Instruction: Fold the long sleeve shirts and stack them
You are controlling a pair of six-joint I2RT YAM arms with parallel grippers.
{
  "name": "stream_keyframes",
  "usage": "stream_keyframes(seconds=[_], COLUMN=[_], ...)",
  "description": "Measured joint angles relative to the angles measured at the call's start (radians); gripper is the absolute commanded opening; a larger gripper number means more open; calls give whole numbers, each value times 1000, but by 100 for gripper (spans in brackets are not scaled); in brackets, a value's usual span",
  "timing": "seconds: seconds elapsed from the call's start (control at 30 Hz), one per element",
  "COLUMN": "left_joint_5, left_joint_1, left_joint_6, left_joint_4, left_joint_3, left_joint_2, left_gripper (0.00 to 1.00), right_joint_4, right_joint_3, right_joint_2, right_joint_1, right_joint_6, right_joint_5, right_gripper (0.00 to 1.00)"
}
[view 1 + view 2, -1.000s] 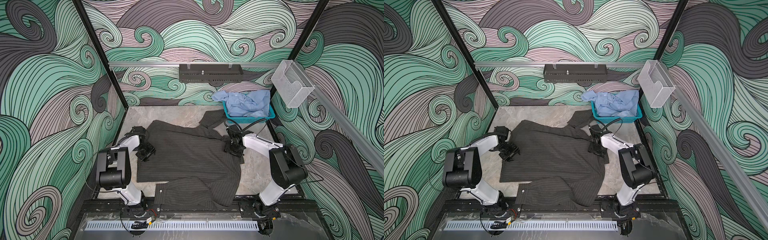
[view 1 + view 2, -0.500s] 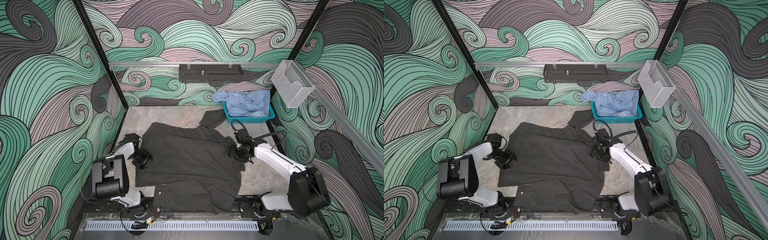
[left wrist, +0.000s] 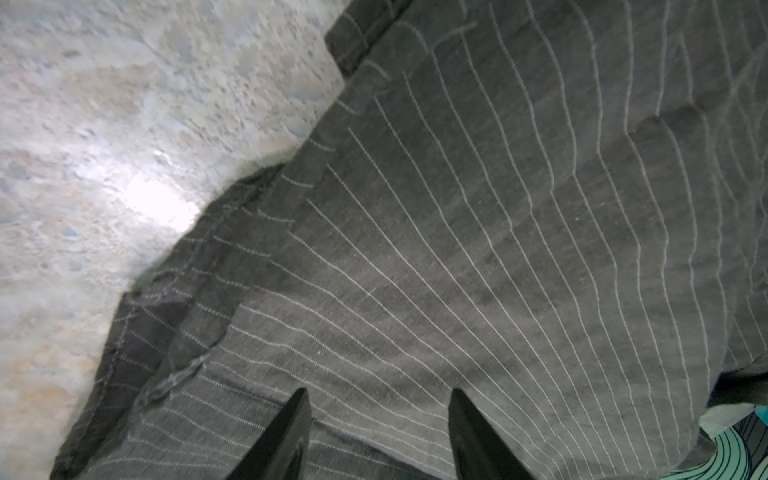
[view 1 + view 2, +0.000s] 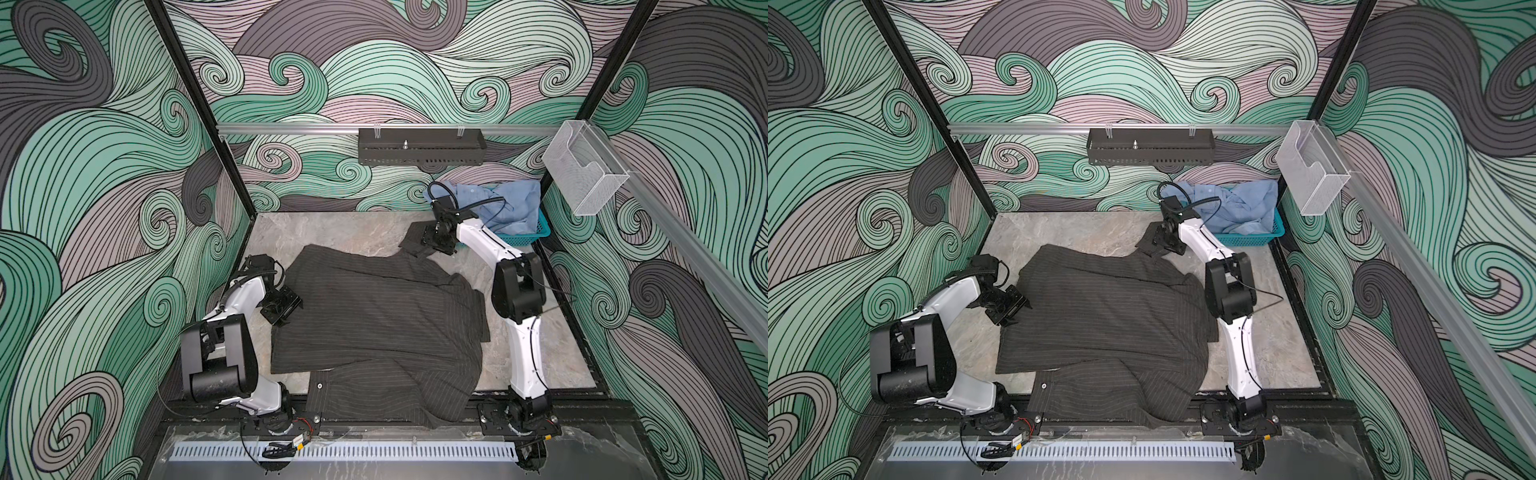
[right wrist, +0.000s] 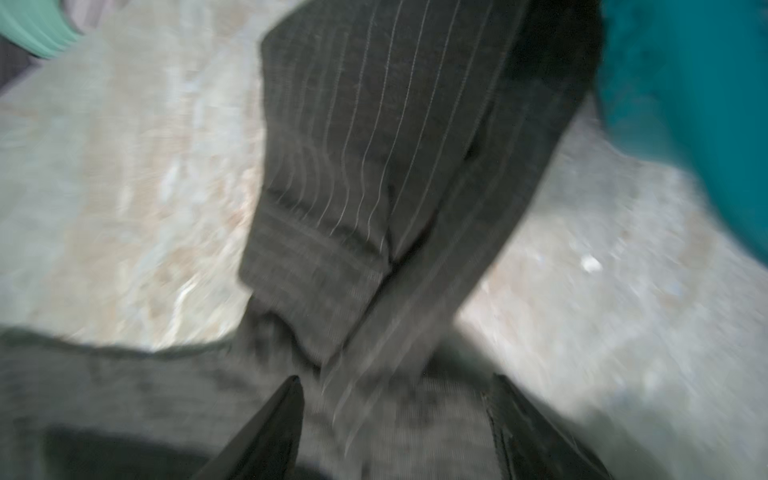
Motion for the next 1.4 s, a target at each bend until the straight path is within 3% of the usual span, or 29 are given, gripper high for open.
stream_keyframes(seconds=[0.1, 0.2, 0.23, 0.27, 0.3, 0.47, 0.57, 0.77, 0.93, 1.13, 1.4], left_joint_5=[0, 0, 0, 0, 0, 0, 0, 1, 1, 1, 6], left_joint_1=[0, 0, 0, 0, 0, 0, 0, 0, 0, 0, 2], left_joint_6=[11, 23, 24, 26, 29, 40, 42, 42, 42, 42, 31], left_joint_4=[-17, -24, -26, -26, -27, -33, -34, -33, -34, -31, -19], left_joint_3=[32, 63, 70, 75, 80, 83, 83, 85, 91, 113, 149], left_joint_2=[-13, -24, -25, -26, -26, -26, -26, -25, -23, -19, -19], left_gripper=[56, 56, 56, 56, 56, 56, 56, 56, 56, 56, 56], right_joint_4=[-54, -104, -114, -123, -135, -149, -87, 112, 238, 362, 565], right_joint_3=[132, 239, 270, 299, 336, 502, 511, 274, 190, 113, -118], right_joint_2=[114, 188, 206, 221, 238, 276, 233, 34, -31, -46, -209], right_joint_1=[-2, -7, -9, -11, -12, -9, 6, 58, 79, 73, 74], right_joint_6=[-1, 2, 2, -6, -11, -105, -215, -403, -509, -589, -648], right_joint_5=[13, 14, 14, 13, 13, 31, 58, 120, 175, 229, 228], right_gripper=[69, 54, 38, 15, 1, 0, 0, 0, 0, 0, 0])
